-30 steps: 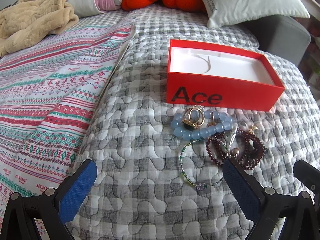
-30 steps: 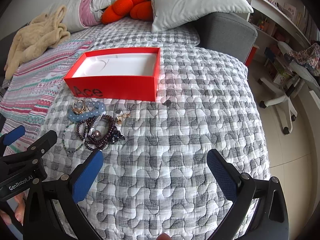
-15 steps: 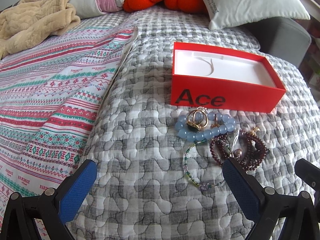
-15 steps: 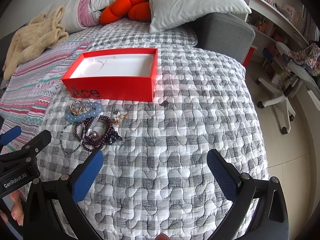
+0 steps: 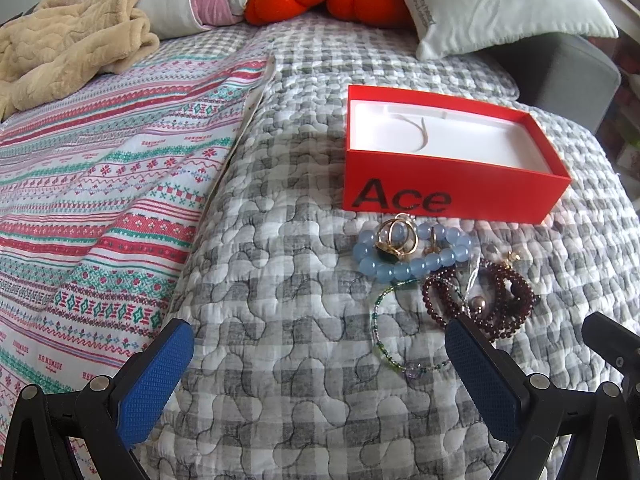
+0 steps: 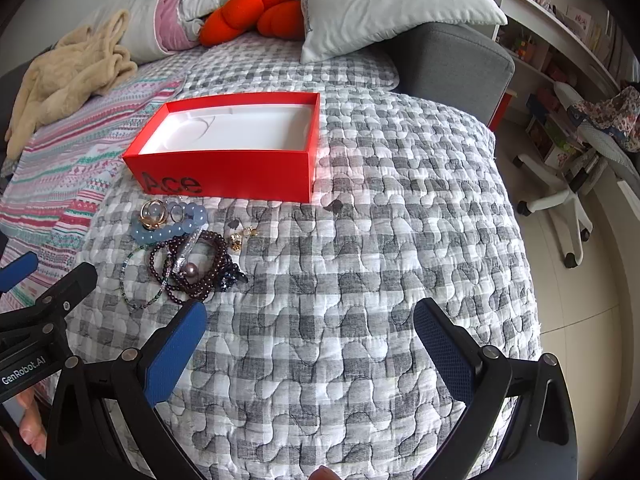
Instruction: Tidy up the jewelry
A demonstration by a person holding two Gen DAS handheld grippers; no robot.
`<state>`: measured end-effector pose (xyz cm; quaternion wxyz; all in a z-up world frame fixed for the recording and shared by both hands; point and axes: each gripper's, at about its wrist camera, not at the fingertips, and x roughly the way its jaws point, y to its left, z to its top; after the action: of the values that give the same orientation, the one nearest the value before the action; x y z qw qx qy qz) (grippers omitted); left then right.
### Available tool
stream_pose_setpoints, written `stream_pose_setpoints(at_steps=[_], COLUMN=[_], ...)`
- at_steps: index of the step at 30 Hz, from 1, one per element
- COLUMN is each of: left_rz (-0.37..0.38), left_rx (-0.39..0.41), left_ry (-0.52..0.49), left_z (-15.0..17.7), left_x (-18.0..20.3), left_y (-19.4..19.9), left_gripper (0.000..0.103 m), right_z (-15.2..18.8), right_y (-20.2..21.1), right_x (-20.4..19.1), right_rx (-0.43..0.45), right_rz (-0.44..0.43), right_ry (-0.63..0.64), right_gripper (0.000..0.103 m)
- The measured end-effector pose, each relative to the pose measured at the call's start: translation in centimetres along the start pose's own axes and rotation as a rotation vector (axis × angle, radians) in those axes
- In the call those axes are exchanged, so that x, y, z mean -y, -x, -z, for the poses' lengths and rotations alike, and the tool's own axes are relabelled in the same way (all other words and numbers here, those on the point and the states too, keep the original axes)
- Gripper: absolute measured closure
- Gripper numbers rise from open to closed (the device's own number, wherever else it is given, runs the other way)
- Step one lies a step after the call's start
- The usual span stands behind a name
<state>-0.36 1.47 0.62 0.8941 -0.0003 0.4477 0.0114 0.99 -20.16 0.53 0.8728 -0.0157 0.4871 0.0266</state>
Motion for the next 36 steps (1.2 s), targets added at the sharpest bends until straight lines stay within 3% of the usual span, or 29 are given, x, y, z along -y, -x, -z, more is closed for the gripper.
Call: stream_pose_setpoints(at_steps=[36], left_rz=[0.015], left_rx=[-0.002], left_ry=[-0.012], left_z=[-0.7], left_x=[0.3], left_y=[-0.6], left_gripper=[0.000], right_z=[-1.5], right_y=[0.2], right_x=[-0.6], right_rx=[-0.032], right_rz=[-0.060], right_ry=[0.027], right_gripper=[0.000])
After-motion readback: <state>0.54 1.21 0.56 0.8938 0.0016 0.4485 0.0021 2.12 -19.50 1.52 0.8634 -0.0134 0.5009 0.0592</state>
